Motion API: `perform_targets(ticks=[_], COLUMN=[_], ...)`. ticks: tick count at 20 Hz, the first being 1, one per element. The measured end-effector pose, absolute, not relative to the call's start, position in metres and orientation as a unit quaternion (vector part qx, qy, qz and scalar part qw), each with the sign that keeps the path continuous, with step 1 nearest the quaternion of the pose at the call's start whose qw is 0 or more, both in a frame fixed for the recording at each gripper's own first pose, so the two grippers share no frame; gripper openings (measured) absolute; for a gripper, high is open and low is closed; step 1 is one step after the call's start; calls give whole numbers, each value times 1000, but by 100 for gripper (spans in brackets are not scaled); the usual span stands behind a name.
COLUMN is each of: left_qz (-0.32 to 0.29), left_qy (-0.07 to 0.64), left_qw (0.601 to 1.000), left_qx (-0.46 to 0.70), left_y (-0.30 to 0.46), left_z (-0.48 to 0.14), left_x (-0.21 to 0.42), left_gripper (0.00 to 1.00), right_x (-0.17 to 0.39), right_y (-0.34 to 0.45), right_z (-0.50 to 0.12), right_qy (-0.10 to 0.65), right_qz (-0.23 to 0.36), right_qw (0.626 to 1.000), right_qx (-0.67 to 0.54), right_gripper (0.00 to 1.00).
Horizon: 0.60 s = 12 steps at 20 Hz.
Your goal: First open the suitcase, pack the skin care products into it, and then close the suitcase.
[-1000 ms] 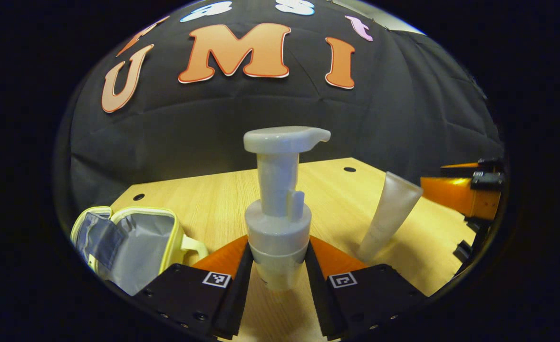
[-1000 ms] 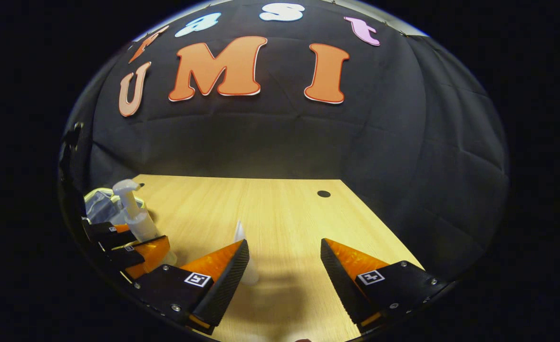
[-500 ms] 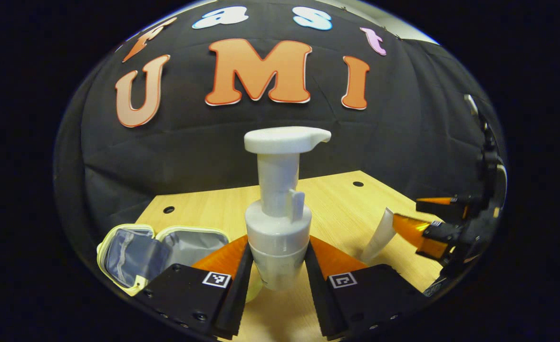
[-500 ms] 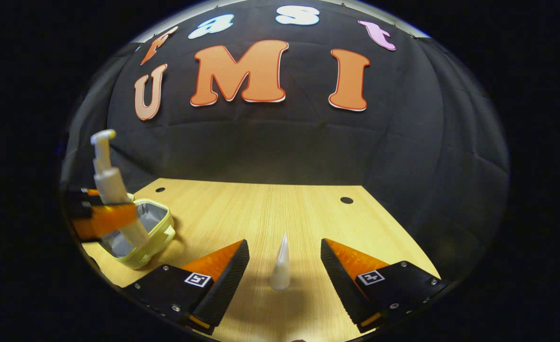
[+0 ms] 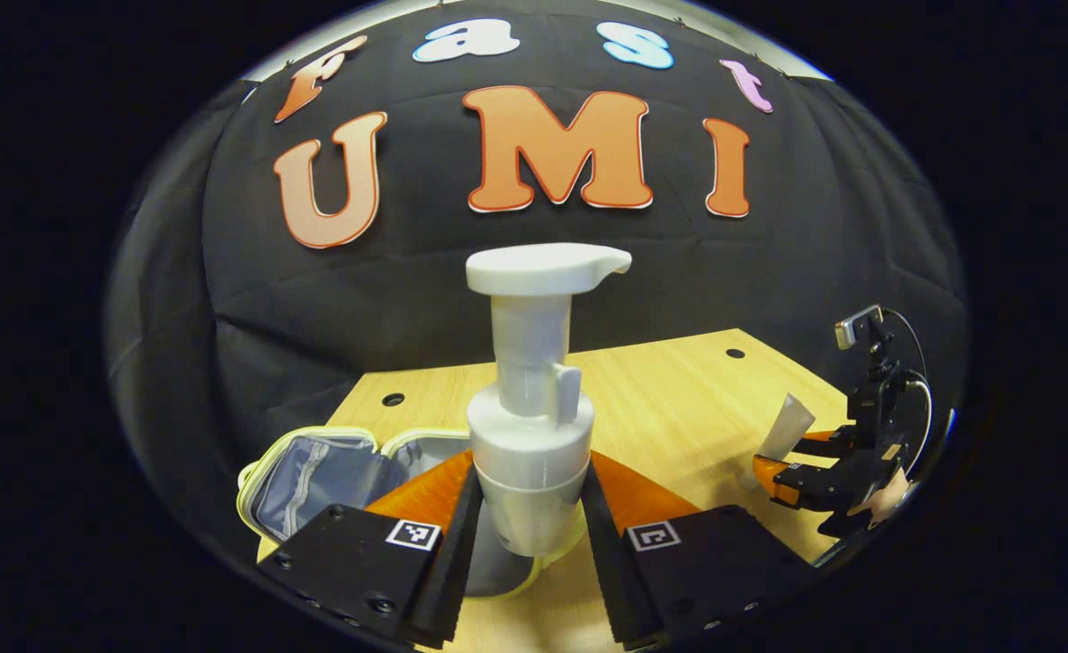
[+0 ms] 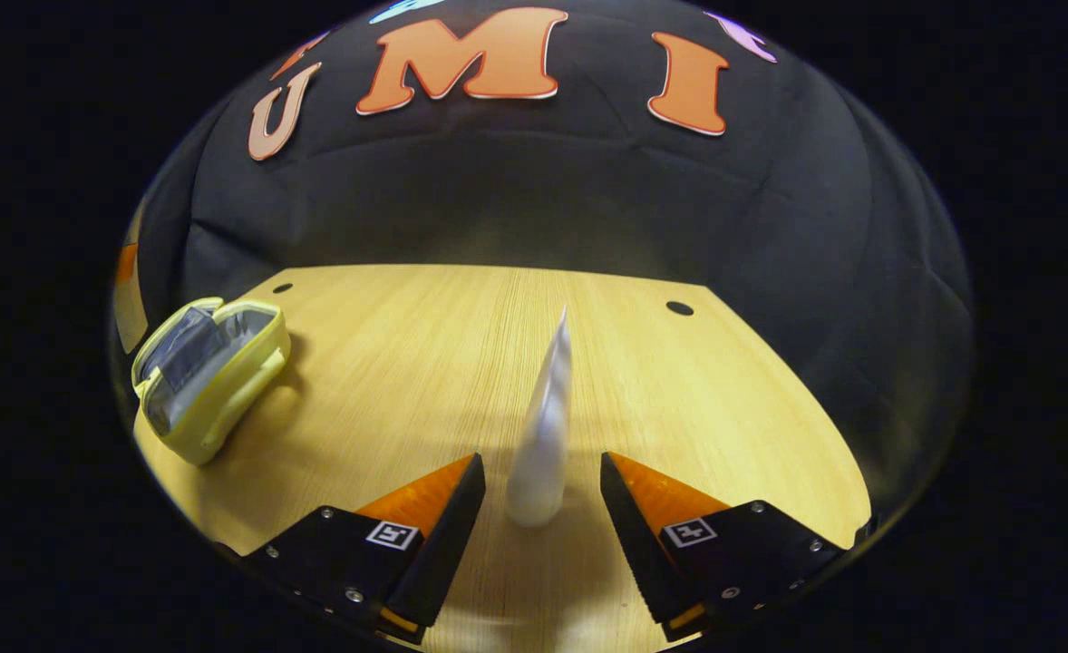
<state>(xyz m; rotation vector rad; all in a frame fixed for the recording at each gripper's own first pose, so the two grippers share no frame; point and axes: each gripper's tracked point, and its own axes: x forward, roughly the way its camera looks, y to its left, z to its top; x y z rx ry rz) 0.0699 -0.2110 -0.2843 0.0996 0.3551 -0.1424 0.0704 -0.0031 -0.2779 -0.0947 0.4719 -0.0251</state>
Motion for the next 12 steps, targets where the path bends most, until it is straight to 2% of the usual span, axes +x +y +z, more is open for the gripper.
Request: perform_targets(ticks=[2,5,6,7,10,11,12], left_qz=[-66,-61,-60,-59,-63,-64,-63], left_qy=[187,196,193,194,203,206,205], left_qw=[979,978,979,979,977,977,977], left_qx=[48,40,36,30,7,2,0], left_y=[-208,-206,-206,-207,-209,-209,-207], left_z=[-288,-293,-292,-293,-293,-293,-289], left_x=[64,63,63,64,61,60,59], left_gripper=[61,60,60,60,60,60,60], right_x=[74,80,82,83,82,80,78], right_y=[2,0,0,1,6,10,13], right_z=[-287,-295,-292,-292,-289,-284,-278], right_qy=[239,240,235,237,246,249,247], right_qz=[-8,-14,-14,-12,-7,-3,-4], right_qw=[970,969,970,970,968,968,968], right_qx=[-41,-54,-55,-59,-56,-46,-39], right_gripper=[76,57,58,49,41,36,39])
